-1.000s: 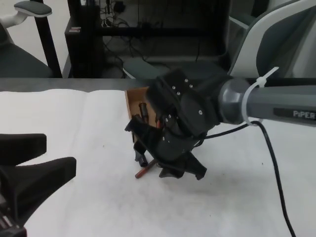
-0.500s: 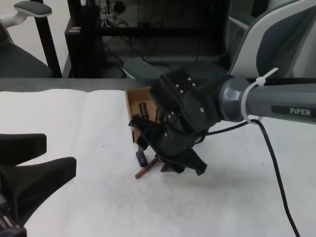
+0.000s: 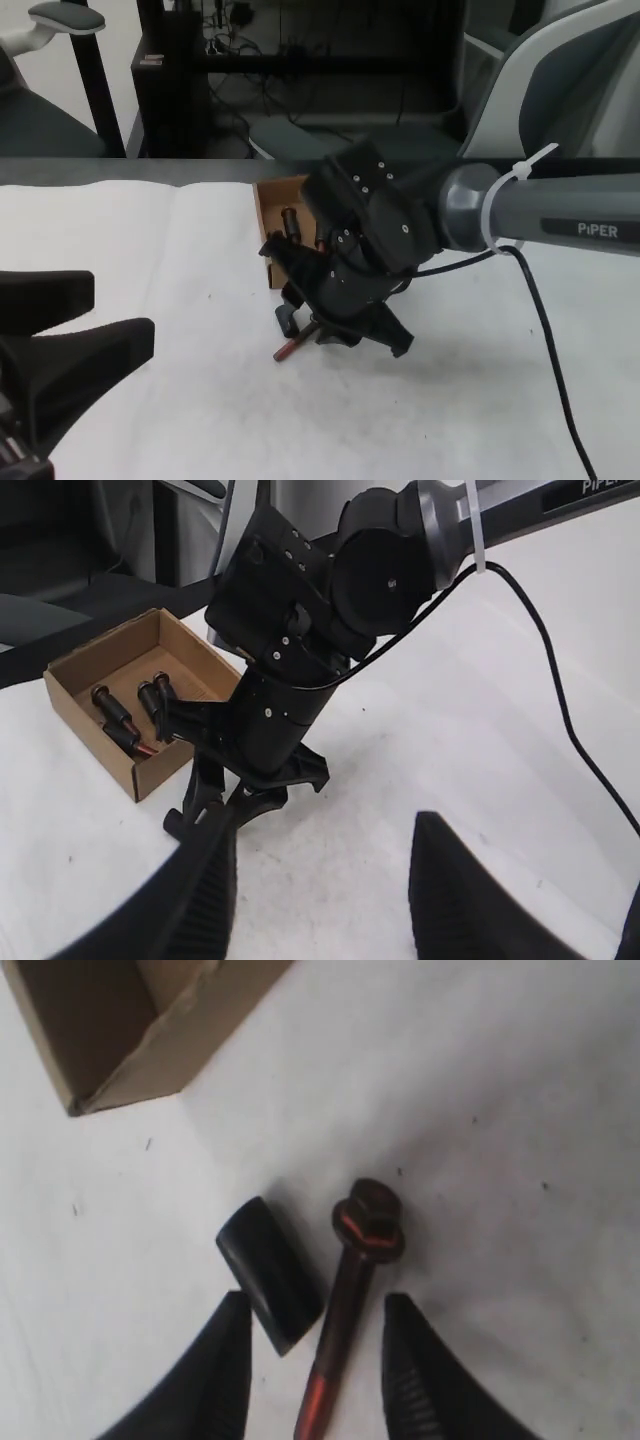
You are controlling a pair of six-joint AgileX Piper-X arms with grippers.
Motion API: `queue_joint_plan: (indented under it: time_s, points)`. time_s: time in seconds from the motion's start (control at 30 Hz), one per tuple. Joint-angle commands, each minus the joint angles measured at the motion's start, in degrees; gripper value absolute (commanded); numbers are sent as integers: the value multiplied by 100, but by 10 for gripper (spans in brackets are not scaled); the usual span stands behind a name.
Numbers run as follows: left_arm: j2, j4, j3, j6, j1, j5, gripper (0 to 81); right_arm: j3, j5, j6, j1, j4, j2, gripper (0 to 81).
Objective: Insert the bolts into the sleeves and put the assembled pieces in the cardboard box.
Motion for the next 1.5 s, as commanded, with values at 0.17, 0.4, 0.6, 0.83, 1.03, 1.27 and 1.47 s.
queue_joint_plan:
  time_s: [0.17, 0.4, 0.6, 0.83, 1.03, 1.27, 1.47]
  points:
    - [-40, -77, -11, 12, -22, 36, 529, -93, -91, 67, -34, -88, 89, 426]
    - [-40, -77, -11, 12, -22, 36, 529, -93, -45, 67, -34, -88, 100, 426]
    - [-40, -119, -11, 12, -22, 36, 529, -93, -48, 67, -91, -88, 100, 426]
    - [-40, -119, -11, 12, -22, 36, 529, -130, 5, 78, -188, -88, 100, 426]
    - [-40, -119, -11, 12, -22, 36, 529, -130, -19, 124, -191, -12, 100, 426]
    - [-40, -119, -11, 12, -22, 36, 529, -136, -89, 127, -191, 4, 155, 426]
    - [-40, -119, -11, 12, -22, 36, 529, -145, -171, 207, -191, 1, 245, 426]
